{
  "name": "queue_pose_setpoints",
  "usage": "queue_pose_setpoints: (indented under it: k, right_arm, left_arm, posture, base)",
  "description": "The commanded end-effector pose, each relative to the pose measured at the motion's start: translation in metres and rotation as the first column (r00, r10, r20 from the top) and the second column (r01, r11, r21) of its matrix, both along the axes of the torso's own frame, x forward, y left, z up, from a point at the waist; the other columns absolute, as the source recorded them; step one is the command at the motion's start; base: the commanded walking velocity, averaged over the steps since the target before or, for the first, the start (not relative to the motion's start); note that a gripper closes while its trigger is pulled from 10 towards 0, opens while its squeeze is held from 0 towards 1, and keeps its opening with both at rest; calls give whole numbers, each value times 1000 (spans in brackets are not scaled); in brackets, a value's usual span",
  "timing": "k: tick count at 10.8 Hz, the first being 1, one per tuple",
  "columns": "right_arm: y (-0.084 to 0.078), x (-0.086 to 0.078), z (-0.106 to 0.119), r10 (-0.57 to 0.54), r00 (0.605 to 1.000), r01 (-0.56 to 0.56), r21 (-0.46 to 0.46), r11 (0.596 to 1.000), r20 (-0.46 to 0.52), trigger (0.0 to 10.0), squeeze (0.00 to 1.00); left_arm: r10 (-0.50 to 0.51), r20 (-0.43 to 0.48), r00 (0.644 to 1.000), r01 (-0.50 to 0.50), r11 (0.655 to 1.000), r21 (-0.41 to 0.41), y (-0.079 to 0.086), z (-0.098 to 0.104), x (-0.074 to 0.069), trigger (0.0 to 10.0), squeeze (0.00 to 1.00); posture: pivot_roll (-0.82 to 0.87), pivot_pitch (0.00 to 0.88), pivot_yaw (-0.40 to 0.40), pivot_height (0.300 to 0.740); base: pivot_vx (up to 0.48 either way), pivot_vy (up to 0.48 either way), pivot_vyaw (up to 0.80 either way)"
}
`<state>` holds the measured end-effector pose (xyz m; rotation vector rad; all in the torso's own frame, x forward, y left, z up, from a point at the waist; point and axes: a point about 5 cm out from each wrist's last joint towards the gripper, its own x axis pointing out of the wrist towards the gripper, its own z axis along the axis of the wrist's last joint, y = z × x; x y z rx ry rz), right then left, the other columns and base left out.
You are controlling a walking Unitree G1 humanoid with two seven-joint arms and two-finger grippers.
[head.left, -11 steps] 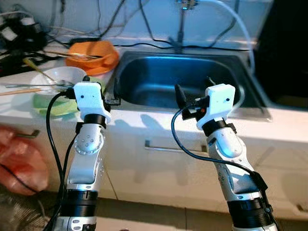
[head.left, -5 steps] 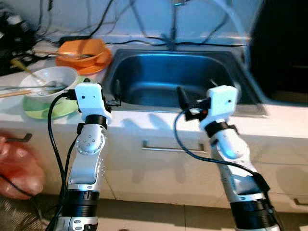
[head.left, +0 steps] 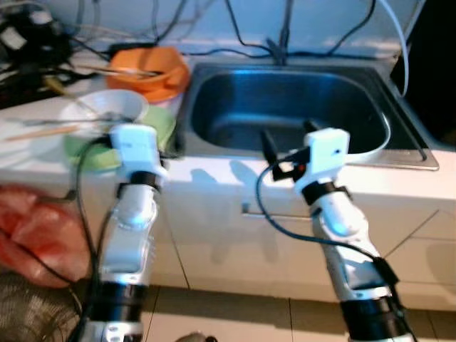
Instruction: Kitchen organization
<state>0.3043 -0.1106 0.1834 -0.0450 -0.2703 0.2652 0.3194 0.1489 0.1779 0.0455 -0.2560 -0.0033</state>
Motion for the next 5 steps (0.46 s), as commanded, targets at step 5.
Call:
queue_pose_setpoints:
  k: [5]
  right_arm:
    - [2,-1,5,6,1000,-7,4,1000,20,10000,0]
  left_arm:
    - [-1,23,1000,1,1000,-3,1,4,-1,10000,0]
  posture:
    - [-16,53,41,740]
  base:
    - [180,0,0]
